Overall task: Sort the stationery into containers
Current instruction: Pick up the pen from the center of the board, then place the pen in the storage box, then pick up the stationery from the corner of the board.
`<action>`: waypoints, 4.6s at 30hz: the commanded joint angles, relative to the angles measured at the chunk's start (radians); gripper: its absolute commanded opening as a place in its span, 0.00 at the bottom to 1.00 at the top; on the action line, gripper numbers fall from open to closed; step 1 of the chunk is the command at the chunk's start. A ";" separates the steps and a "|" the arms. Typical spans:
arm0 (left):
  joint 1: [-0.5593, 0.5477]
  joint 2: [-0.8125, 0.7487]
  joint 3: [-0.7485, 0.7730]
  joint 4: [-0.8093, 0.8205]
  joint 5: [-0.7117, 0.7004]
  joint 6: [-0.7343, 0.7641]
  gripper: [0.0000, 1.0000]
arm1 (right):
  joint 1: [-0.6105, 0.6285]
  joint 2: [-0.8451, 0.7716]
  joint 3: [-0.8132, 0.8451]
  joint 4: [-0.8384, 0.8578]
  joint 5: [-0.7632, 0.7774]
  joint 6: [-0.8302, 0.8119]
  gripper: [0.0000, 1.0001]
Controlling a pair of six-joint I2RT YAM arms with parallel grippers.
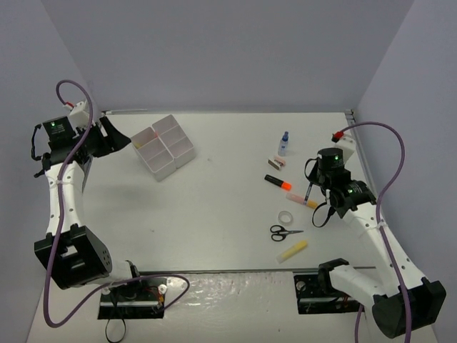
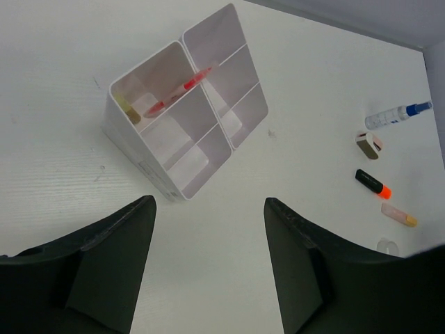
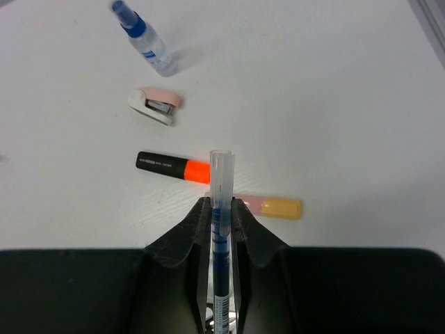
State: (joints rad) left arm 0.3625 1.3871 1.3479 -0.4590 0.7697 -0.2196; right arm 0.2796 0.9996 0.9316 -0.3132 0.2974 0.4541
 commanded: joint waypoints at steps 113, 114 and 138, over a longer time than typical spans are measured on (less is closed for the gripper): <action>-0.295 0.397 -0.252 1.266 -0.640 0.163 0.00 | 0.480 0.264 0.233 0.784 -0.160 -0.038 0.67; -0.295 0.398 -0.256 1.271 -0.634 0.159 0.00 | 0.479 0.255 0.230 0.776 -0.150 -0.040 0.68; -0.296 0.259 -0.228 1.069 -0.606 0.100 0.57 | 0.469 0.163 0.208 0.624 -0.082 -0.063 0.76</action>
State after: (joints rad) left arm 0.0620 1.7497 1.0175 0.6631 0.1535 -0.0953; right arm 0.7589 1.2132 1.1294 0.2856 0.1773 0.4061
